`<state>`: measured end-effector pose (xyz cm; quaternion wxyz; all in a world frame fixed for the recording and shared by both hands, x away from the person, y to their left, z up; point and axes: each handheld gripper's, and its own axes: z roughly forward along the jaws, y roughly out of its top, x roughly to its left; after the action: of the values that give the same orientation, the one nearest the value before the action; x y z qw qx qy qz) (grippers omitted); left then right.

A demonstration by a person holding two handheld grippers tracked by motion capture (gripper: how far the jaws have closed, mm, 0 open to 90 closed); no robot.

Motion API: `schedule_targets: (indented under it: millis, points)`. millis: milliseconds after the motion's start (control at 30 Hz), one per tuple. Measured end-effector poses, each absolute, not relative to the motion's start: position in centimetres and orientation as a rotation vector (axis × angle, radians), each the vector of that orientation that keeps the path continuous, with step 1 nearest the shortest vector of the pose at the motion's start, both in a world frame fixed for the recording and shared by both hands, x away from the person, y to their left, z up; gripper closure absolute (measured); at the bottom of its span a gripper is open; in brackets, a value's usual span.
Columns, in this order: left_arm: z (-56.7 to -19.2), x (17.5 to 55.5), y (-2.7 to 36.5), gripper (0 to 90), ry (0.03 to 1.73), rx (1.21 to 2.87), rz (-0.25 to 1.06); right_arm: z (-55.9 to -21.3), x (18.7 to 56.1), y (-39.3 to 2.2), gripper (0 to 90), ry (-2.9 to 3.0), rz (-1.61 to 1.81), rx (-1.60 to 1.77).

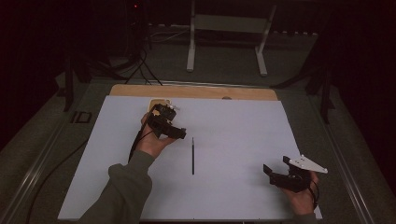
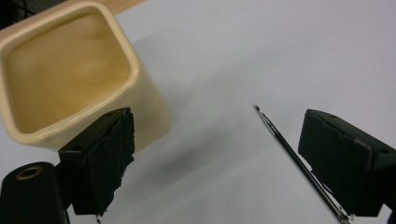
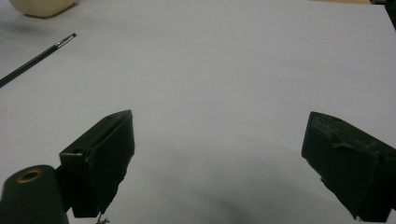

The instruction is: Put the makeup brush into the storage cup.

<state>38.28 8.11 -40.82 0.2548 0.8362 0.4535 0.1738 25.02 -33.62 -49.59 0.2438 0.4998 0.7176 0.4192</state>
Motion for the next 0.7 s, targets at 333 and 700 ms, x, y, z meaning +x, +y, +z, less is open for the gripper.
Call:
schedule_targets:
  millis: [333,700]
  points:
    - [-41.6,38.2,6.6,11.7,1.213,2.303,0.462,-49.6,25.0,-33.6,9.3,1.962,1.145,1.364]
    - [-43.0,38.3,4.9,11.9,1.214,2.356,0.442,-49.6,25.0,-33.6,9.3,1.963,1.146,1.362]
